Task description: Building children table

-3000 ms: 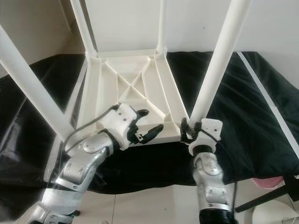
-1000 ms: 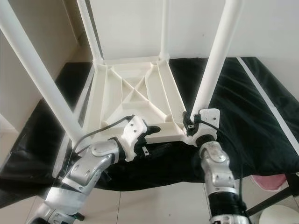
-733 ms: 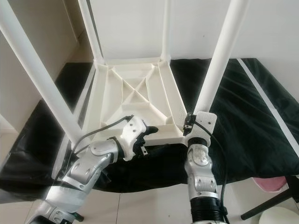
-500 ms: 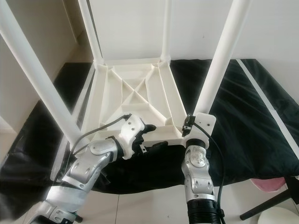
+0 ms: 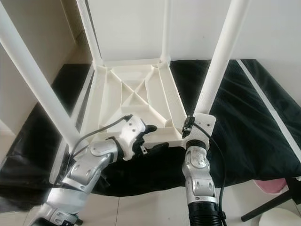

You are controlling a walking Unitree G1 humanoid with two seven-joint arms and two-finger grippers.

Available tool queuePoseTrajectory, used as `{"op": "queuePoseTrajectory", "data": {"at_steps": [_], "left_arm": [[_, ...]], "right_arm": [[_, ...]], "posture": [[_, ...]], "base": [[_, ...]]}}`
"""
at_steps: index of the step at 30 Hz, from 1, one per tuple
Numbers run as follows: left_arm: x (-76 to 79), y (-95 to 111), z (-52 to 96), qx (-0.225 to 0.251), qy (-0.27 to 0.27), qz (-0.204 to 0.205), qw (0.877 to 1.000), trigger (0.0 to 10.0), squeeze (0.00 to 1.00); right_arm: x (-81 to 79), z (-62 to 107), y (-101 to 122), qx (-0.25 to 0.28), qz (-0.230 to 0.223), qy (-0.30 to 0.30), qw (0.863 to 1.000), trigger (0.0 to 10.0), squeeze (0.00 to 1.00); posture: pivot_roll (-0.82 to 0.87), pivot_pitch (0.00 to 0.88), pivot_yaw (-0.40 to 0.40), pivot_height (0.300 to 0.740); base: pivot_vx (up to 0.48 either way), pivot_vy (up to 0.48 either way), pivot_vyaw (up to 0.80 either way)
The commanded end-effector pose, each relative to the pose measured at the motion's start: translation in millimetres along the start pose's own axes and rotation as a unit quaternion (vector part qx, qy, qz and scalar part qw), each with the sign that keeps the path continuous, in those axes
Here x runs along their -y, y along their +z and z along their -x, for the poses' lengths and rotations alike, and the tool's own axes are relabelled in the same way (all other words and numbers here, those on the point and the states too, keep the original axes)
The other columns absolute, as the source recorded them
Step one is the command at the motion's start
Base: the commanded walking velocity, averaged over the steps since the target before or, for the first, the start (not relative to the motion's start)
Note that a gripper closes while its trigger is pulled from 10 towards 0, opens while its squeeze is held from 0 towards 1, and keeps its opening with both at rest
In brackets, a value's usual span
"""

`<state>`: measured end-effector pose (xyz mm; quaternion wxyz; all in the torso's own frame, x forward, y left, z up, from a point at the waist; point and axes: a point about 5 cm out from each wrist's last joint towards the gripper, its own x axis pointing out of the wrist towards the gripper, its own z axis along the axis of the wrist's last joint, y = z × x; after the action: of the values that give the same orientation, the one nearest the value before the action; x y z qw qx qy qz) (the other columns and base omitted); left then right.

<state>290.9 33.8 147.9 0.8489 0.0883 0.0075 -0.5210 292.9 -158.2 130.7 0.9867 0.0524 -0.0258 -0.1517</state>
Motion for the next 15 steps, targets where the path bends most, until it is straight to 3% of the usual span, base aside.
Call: {"op": "queuePoseTrajectory", "data": {"at_steps": [1,2,3,4,5,15], "left_arm": [[-5.5,-2.8,3.3,-0.007,0.061,-0.002,0.998,10.0,0.00],[-4.5,-2.8,3.1,-0.007,0.060,-0.003,0.998,10.0,0.00],[-4.1,-2.9,3.2,-0.006,0.059,-0.003,0.998,10.0,0.00],[-4.1,-2.9,3.2,-0.006,0.059,-0.003,0.998,10.0,0.00],[-4.7,-3.0,3.1,-0.007,0.059,-0.002,0.998,10.0,0.00],[-4.0,-2.5,2.3,-0.009,0.057,-0.003,0.998,10.0,0.00]], "right_arm": [[1.3,10.8,-19.0,-0.044,-0.029,-0.015,0.998,10.0,0.00],[1.4,11.3,-17.5,-0.042,-0.031,-0.013,0.999,10.0,0.00],[1.7,11.7,-17.1,-0.042,-0.031,-0.012,0.999,10.0,0.57],[1.7,11.7,-17.1,-0.042,-0.031,-0.012,0.999,10.0,0.57],[1.7,12.0,-16.4,-0.042,-0.033,-0.008,0.999,10.0,1.00],[3.8,12.1,-12.2,-0.033,-0.054,0.012,0.998,10.0,1.00]], "posture": [[-0.10,0.002,0.037,0.740],[-0.10,0.000,0.036,0.740],[-0.10,0.002,0.036,0.740],[-0.10,0.002,0.036,0.740],[-0.10,0.003,0.035,0.740],[-0.11,0.006,0.034,0.740]], "base": [[0.000,0.000,0.00],[0.000,0.000,0.00],[0.000,0.000,0.00],[0.000,0.000,0.00],[0.000,0.000,0.00],[0.000,0.000,0.00]]}}
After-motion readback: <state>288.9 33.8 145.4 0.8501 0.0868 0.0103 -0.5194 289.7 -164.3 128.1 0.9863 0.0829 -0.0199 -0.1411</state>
